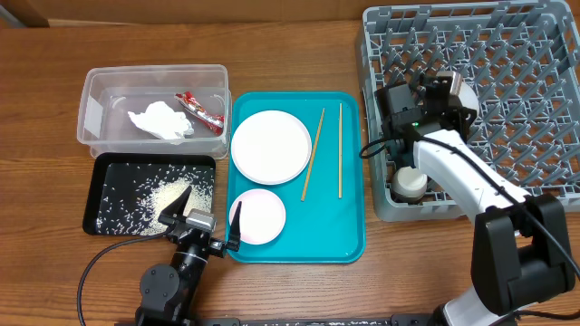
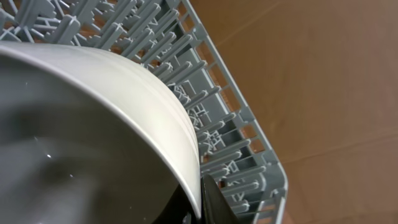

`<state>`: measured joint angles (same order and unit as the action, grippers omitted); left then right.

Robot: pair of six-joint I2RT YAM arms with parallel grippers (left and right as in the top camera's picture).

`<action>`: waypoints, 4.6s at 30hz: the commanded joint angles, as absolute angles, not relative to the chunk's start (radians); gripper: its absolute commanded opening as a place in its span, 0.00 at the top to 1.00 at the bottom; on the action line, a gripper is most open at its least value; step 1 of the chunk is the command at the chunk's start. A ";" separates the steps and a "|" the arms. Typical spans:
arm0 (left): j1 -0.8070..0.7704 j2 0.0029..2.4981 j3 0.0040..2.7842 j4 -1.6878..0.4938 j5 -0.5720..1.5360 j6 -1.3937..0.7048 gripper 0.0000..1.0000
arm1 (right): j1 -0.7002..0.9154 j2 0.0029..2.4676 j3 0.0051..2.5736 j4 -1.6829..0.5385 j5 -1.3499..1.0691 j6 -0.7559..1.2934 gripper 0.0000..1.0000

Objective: Sort waste into correct bins and load items into the dishwasher
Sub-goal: 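Place the white bowl upright in the dish rack and release, then move the right gripper to the pink bowl and grasp it, then place the pink bowl in the dish rack and release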

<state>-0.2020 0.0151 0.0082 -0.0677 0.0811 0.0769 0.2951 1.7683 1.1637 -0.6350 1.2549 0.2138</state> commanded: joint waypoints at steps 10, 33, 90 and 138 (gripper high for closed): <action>-0.195 0.006 0.005 -0.071 0.075 0.060 0.00 | 0.429 1.729 1.172 -0.663 1.214 0.212 0.96; -0.195 0.006 0.005 -0.071 0.075 0.060 0.00 | 0.256 1.736 1.230 -0.667 1.052 0.233 0.96; -0.195 0.006 0.005 -0.071 0.075 0.060 0.00 | 0.848 1.943 1.338 -0.925 -0.207 0.767 0.93; -0.195 0.006 0.005 -0.071 0.075 0.059 0.00 | 0.009 1.831 1.343 -0.773 1.124 0.347 0.96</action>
